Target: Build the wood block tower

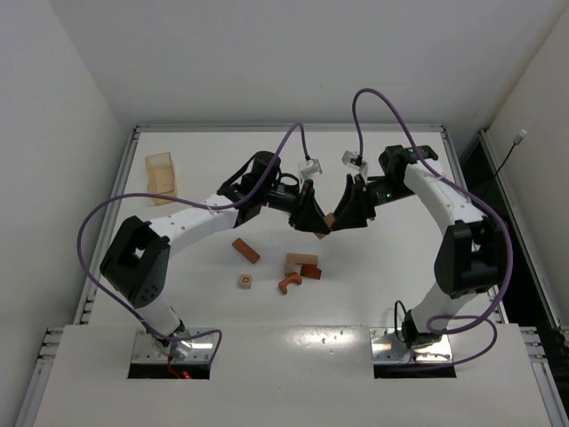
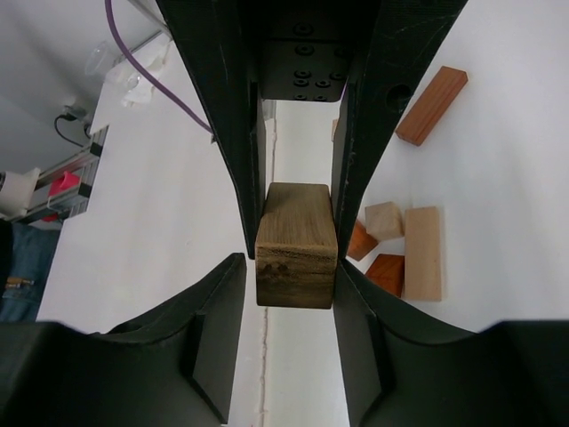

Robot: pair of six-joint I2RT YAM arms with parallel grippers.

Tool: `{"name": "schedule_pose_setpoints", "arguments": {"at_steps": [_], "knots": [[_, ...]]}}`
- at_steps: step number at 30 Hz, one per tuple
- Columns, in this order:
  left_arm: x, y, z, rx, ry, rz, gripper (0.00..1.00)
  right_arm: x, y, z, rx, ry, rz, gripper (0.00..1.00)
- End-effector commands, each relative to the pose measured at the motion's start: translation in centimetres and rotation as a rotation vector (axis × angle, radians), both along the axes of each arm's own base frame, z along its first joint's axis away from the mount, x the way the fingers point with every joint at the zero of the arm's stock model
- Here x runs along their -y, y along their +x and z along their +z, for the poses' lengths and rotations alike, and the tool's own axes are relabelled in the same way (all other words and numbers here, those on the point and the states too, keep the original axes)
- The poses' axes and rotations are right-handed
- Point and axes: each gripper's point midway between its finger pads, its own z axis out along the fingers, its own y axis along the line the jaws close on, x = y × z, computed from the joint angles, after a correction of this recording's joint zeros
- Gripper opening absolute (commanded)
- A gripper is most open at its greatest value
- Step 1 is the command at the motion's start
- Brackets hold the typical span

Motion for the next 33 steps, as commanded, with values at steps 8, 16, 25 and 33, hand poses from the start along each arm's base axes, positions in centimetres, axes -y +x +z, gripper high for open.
{"name": "schedule_pose_setpoints", "arguments": {"at_steps": [8, 16, 25, 33], "knots": [[0.3, -0.8, 1.6, 0.109, -0.038, -0.02, 0.0, -0.8, 0.3, 2.4, 0.037, 0.079, 0.009, 0.31], [0.3, -0.3, 0.4, 0.079, -0.001, 0.019, 0.36, -0.7, 0.3, 2.6, 0.057, 0.069, 0.011, 0.02], [-1.8, 0.3, 0.7, 0.04, 0.012, 0.112, 0.73, 0.7, 1.8, 2.5, 0.123, -0.008, -0.014, 0.0], [-7.5, 4.7, 3.4, 0.068, 0.026, 0.262, 1.0, 2.5, 4.4, -1.0, 0.203, -0.263, 0.014, 0.0]]}}
